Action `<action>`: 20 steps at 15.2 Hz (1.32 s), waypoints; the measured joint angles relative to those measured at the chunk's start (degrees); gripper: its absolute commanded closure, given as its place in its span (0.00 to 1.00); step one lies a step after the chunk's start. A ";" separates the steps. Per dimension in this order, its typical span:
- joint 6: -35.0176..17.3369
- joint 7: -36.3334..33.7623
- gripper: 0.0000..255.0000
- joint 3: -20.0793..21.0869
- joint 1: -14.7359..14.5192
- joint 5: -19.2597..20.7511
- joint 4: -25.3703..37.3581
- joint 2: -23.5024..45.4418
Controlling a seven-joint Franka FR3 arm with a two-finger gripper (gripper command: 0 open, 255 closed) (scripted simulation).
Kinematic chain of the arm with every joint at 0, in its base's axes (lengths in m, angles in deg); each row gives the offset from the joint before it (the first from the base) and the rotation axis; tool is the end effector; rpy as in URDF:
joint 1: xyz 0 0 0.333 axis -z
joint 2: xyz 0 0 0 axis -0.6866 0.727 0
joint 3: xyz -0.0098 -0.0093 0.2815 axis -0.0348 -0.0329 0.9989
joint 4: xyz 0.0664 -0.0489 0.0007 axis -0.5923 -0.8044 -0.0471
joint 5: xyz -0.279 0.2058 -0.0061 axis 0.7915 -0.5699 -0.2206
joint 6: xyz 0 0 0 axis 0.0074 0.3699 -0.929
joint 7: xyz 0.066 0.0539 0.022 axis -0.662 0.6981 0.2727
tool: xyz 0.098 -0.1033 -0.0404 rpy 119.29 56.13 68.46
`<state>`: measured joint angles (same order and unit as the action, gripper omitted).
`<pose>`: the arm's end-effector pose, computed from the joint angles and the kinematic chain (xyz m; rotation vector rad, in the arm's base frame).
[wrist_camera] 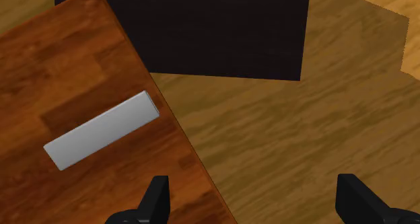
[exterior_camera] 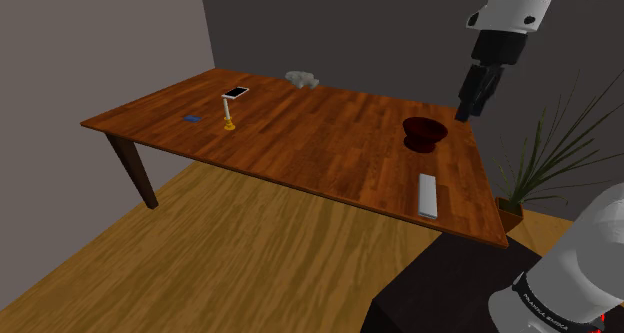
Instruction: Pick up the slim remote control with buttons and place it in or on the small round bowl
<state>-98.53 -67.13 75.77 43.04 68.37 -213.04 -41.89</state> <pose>0.2776 -0.0032 0.5117 -2.9668 -0.1353 0.0835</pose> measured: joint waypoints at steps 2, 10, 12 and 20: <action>-0.96 -0.36 0.00 -0.03 0.37 0.18 -0.70 0.23; -16.50 -8.27 0.00 1.16 5.46 1.54 -10.42 4.97; -21.12 -10.54 0.00 1.51 6.79 1.88 -13.21 6.45; -38.92 -19.89 0.00 2.28 12.35 3.76 -19.07 17.27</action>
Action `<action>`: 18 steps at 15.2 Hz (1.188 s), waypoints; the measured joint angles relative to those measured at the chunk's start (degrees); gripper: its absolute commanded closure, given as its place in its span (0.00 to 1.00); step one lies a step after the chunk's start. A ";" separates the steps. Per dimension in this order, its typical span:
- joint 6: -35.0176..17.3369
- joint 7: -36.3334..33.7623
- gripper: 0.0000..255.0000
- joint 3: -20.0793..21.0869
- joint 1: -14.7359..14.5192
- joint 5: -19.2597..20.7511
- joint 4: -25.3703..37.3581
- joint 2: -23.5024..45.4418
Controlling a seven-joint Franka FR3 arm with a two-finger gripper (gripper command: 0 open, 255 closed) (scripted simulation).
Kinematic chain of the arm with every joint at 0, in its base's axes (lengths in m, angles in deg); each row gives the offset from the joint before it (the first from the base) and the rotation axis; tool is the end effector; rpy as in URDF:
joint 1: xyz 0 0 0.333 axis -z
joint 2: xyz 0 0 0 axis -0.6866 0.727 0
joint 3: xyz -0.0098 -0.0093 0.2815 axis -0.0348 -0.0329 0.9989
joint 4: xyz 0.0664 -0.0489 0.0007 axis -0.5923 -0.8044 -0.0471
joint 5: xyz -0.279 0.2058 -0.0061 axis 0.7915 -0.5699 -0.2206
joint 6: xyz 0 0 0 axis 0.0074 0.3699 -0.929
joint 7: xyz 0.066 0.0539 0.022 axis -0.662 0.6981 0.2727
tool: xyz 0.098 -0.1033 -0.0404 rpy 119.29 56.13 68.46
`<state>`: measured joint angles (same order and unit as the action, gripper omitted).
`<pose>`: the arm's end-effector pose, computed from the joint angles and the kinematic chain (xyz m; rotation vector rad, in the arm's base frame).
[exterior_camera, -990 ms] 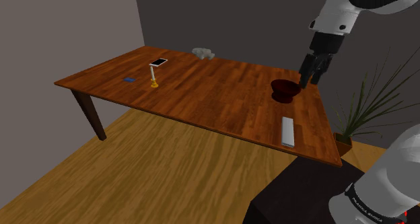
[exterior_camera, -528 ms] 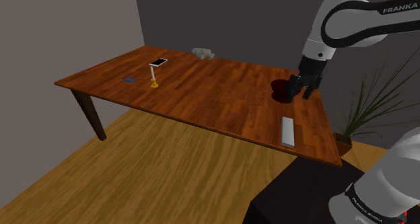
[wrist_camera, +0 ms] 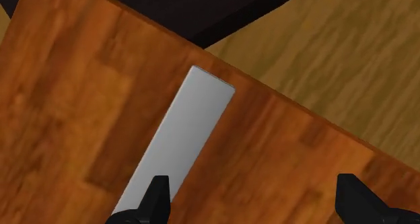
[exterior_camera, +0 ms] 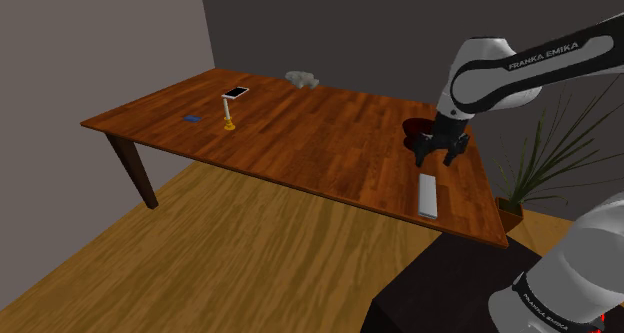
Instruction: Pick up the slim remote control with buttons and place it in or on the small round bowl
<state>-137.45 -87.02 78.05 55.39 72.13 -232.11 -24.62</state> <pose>0.3356 -0.0772 0.3288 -2.9983 0.7359 0.0379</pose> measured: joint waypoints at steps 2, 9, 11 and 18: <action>-5.35 -2.41 0.00 0.07 1.44 0.64 -0.83 4.28; -21.38 -11.88 0.00 -0.39 6.83 4.28 -2.02 18.27; -24.65 -14.17 0.00 -0.71 7.98 5.44 -1.71 21.66; -31.91 -14.78 0.00 -1.08 8.50 5.91 -1.82 28.70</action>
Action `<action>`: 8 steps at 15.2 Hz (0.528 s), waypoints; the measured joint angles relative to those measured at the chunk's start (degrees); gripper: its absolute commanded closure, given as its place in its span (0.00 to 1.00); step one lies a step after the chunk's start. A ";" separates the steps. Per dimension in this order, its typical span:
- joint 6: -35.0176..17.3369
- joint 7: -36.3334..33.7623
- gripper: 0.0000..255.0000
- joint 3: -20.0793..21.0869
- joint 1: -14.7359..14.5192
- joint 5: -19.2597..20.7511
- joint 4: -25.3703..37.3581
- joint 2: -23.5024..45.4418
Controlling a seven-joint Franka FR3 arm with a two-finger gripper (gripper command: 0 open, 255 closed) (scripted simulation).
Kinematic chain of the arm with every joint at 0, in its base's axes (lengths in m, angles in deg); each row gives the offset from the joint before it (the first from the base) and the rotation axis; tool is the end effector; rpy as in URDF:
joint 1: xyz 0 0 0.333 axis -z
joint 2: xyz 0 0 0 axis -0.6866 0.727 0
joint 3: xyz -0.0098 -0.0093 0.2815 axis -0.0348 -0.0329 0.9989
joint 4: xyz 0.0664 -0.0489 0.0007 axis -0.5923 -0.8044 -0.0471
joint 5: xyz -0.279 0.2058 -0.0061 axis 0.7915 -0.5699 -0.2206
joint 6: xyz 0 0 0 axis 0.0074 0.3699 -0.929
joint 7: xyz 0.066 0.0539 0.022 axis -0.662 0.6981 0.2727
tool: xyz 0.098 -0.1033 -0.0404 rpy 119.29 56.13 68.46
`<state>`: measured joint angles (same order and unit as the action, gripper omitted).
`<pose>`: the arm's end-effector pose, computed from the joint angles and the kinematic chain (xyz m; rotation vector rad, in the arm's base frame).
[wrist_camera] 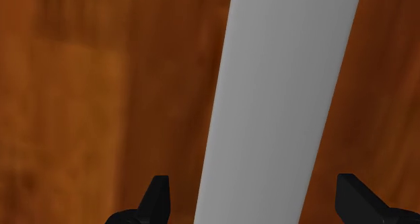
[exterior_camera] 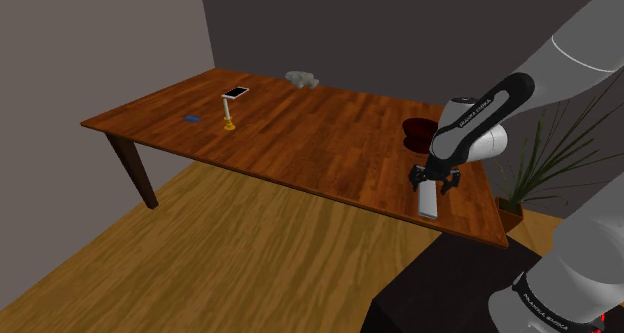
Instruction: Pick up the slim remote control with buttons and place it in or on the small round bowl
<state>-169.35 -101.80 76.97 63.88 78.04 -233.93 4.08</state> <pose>0.3468 -0.1479 0.1815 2.8560 -1.2588 0.0000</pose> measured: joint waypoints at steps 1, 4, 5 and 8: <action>-0.50 -0.07 0.00 0.02 -0.02 0.01 -0.06 0.43; -0.85 -0.13 0.00 0.05 -0.05 0.01 0.00 0.81; -0.88 -0.13 0.00 0.05 -0.05 0.01 0.01 0.84; -0.89 -0.13 1.00 0.05 -0.05 0.01 0.01 0.86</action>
